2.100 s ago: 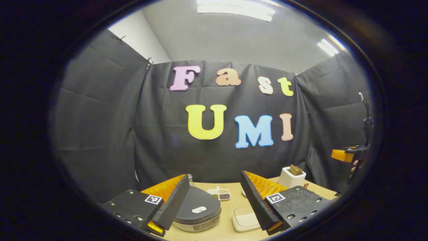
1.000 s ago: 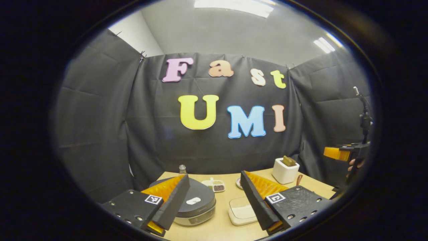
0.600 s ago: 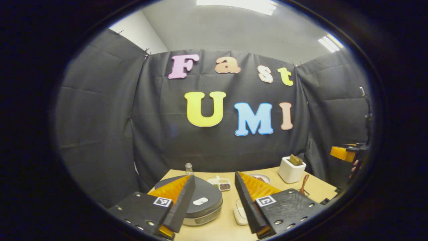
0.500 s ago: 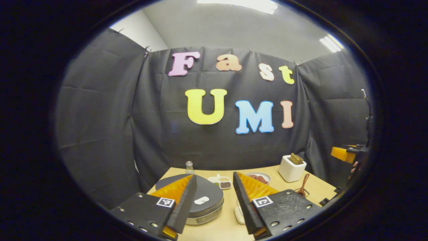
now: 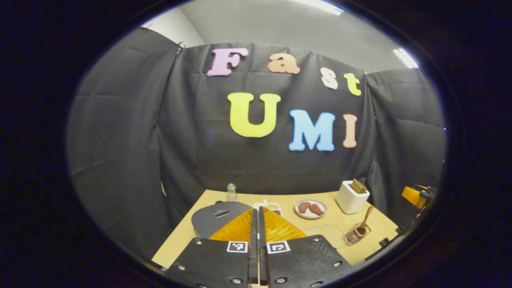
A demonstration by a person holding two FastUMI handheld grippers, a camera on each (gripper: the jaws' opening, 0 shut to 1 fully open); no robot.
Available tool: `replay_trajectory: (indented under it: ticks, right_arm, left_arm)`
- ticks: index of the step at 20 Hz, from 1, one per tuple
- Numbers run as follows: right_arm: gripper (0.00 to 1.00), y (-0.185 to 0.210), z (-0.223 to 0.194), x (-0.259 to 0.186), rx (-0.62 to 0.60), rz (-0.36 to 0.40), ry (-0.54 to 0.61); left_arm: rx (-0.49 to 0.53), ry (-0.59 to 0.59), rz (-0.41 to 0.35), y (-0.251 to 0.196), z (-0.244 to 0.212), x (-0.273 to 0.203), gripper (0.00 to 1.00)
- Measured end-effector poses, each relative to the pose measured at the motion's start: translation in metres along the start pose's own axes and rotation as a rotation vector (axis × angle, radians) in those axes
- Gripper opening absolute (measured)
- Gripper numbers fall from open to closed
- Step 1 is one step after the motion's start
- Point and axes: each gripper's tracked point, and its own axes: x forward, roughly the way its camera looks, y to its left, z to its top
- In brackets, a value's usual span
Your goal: Close the left gripper, press the button to open the rice cooker; take a wooden spoon from the chopstick holder with the right hand, scoop a spoonful of rice and pour it into the rice cooker, then put the wooden spoon back into the chopstick holder.
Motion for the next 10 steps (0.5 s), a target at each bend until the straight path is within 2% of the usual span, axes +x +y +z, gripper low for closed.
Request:
replay_trajectory:
  ticks: [1, 2, 3, 6, 7, 8, 9, 10]
  right_arm:
    - [0.97, 0.000, -0.003, -0.002, -0.001, 0.001, 0.005]
    - [0.92, 0.000, -0.005, -0.003, -0.001, 0.000, 0.008]
    - [0.97, 0.001, -0.007, -0.006, 0.001, 0.002, 0.012]
    - [0.97, 0.004, -0.014, -0.011, 0.003, 0.013, 0.031]
    - [0.92, 0.005, -0.018, -0.013, 0.001, 0.016, 0.040]
    - [0.92, 0.005, -0.020, -0.014, -0.004, 0.016, 0.045]
    - [0.97, 0.004, -0.021, -0.015, -0.007, 0.014, 0.047]
    - [0.92, 0.003, -0.021, -0.016, -0.010, 0.010, 0.047]
  left_arm:
    - [-0.005, 0.026, -0.016, -0.001, 0.001, 0.006, 0.03]
    - [-0.018, 0.044, -0.015, 0.004, -0.008, 0.026, 0.02]
    - [-0.045, 0.065, -0.040, 0.003, -0.011, 0.028, 0.01]
    - [-0.063, 0.142, -0.062, 0.007, -0.032, 0.055, 0.01]
    - [-0.067, 0.171, -0.072, 0.010, -0.040, 0.063, 0.00]
    - [-0.072, 0.204, -0.076, 0.010, -0.049, 0.074, 0.01]
    - [-0.082, 0.235, -0.080, 0.011, -0.057, 0.081, 0.01]
    - [-0.098, 0.267, -0.085, 0.012, -0.064, 0.091, 0.01]
